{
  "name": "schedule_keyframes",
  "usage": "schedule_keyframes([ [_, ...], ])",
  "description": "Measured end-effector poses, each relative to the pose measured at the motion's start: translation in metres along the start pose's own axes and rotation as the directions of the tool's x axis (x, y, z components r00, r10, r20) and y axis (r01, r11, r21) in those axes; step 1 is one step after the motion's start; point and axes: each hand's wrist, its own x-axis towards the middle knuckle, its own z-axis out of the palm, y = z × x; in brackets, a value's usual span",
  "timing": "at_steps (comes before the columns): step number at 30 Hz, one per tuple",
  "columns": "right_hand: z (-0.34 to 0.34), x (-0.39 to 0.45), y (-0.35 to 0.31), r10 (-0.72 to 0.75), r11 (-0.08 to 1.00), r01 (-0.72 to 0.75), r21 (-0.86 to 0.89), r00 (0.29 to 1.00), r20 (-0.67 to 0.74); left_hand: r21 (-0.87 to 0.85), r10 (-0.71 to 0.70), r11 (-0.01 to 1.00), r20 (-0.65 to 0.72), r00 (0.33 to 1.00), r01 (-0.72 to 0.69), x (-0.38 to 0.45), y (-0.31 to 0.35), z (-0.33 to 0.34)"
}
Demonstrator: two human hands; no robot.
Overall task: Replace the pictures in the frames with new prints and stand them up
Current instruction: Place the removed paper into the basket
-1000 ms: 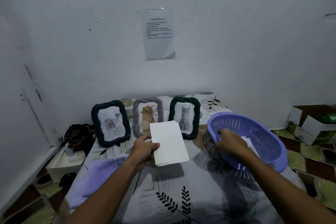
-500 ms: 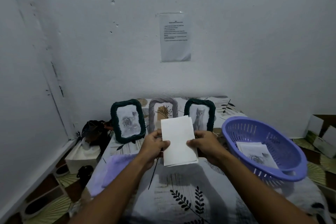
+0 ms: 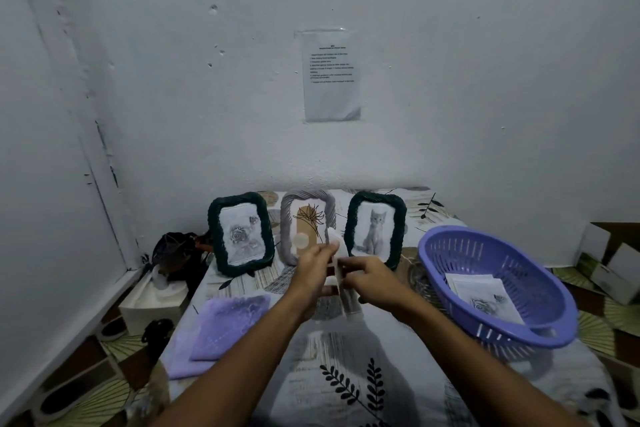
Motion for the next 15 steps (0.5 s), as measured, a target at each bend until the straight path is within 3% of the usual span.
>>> schedule_keyframes([
  [5,-0.006,0.001,0.002,-0.043,0.997,0.04,-0.067,0.998,-0.051,-0.049,0.006,0.999,-0.041,0.999,-0.008,0.004,-0.004,0.001],
  [10,-0.018,0.002,0.019,-0.043,0.988,0.0,-0.152,0.96,-0.278,-0.168,-0.008,0.986,-0.035,0.999,0.002,0.005,-0.001,0.005],
  [12,-0.028,0.0,0.025,0.002,0.997,-0.027,-0.07,0.945,-0.326,-0.241,-0.04,0.97,-0.043,0.998,0.029,0.01,-0.003,0.012],
  [15,-0.043,-0.005,0.03,0.116,0.987,-0.084,0.136,0.962,-0.248,-0.326,-0.088,0.943,-0.049,0.995,0.067,0.016,-0.005,0.026],
])
